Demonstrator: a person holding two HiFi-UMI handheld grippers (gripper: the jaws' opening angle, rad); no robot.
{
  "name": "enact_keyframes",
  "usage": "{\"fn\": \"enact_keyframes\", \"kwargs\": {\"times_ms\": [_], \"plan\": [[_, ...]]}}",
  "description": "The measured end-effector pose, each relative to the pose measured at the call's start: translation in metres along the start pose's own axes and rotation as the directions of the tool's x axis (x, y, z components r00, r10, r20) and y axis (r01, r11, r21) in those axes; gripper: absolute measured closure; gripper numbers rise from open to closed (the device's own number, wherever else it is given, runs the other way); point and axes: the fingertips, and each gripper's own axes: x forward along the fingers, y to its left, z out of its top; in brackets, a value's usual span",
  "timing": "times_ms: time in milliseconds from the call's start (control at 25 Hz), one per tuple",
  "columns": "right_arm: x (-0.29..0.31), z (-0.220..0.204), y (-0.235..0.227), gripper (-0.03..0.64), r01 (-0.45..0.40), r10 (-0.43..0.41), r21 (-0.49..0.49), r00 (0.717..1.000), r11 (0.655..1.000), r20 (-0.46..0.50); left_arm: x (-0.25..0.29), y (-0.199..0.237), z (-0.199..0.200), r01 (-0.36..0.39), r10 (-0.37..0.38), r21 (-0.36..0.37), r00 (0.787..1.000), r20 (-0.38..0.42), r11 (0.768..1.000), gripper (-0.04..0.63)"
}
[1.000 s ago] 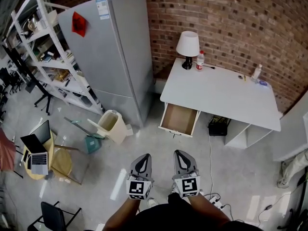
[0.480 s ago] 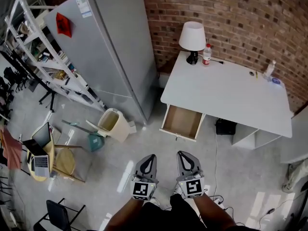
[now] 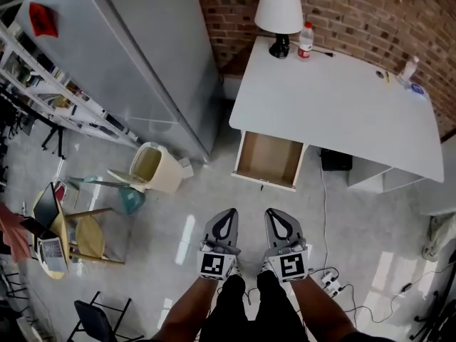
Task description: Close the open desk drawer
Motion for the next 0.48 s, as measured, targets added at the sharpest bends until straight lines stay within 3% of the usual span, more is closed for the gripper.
{"fn": "enact_keyframes", "kwargs": {"times_ms": [480], "plan": [[0.061,-0.118,-0.010,0.589,0.124,-0.124,0.004,0.992,0.992,-0.003,0.058,0.026,-0.120,0.103,-0.103,-0.091,0.995,0.015,0.990,0.589]]}}
